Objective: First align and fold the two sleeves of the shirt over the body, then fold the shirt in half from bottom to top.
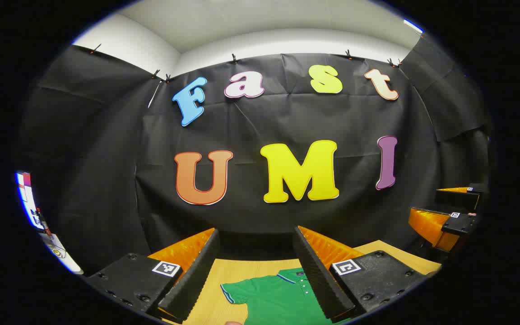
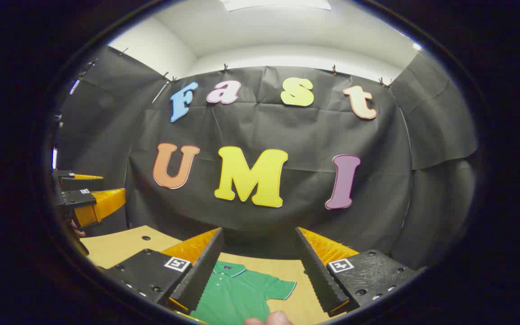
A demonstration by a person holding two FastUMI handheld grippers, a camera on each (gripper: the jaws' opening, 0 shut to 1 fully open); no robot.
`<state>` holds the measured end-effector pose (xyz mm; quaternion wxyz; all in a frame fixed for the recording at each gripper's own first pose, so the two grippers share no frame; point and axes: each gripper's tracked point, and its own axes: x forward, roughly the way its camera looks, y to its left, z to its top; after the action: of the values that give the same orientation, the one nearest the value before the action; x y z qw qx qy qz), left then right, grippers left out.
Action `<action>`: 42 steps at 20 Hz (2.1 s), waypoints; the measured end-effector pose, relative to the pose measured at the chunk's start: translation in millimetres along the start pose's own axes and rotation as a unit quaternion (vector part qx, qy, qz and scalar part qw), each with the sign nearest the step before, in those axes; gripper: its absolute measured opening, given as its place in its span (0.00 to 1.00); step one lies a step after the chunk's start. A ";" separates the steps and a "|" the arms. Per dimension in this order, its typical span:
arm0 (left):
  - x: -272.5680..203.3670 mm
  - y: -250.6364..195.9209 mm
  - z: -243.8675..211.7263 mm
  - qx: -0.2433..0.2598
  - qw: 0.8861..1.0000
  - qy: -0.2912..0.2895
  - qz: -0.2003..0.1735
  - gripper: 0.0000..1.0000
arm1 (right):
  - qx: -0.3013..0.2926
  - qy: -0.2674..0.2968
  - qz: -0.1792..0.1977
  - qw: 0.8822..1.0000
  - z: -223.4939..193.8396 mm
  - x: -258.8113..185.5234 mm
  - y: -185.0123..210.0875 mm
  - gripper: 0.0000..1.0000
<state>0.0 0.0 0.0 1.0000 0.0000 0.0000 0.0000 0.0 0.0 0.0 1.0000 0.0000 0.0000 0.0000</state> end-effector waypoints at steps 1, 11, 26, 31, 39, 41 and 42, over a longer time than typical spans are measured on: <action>0.5 1.7 -0.4 0.002 1.000 0.001 0.006 1.00 | 0.002 0.001 -0.001 1.000 -0.4 3.1 -1.9 0.96; 7.6 3.8 -5.0 -0.003 1.000 0.011 0.026 1.00 | 0.014 0.025 -0.002 1.000 -8.9 18.3 -15.8 0.96; 26.6 -18.2 -15.0 -0.007 1.000 0.024 0.009 1.00 | 0.025 0.052 -0.031 0.998 -34.2 34.7 -56.7 0.95; 31.1 -27.5 -23.5 -0.007 1.000 0.030 -0.002 1.00 | 0.030 0.111 -0.046 0.992 -78.6 44.6 -75.2 0.94; 36.0 -44.1 -50.4 0.000 0.998 0.065 -0.011 1.00 | 0.040 0.247 -0.046 0.967 -190.3 66.1 -92.2 0.95; 37.5 -47.2 -54.0 -0.001 0.997 0.072 -0.013 1.00 | 0.043 0.287 -0.046 0.956 -219.3 79.0 -95.8 0.95; 38.0 -49.0 -56.0 0.000 0.997 0.075 -0.013 1.00 | 0.046 0.306 -0.047 0.950 -233.6 84.1 -97.1 0.95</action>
<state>38.0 -49.0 -56.0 0.9971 -0.0003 0.0747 -0.0134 84.1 -97.1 -233.6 0.9498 0.0461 0.3059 -0.0470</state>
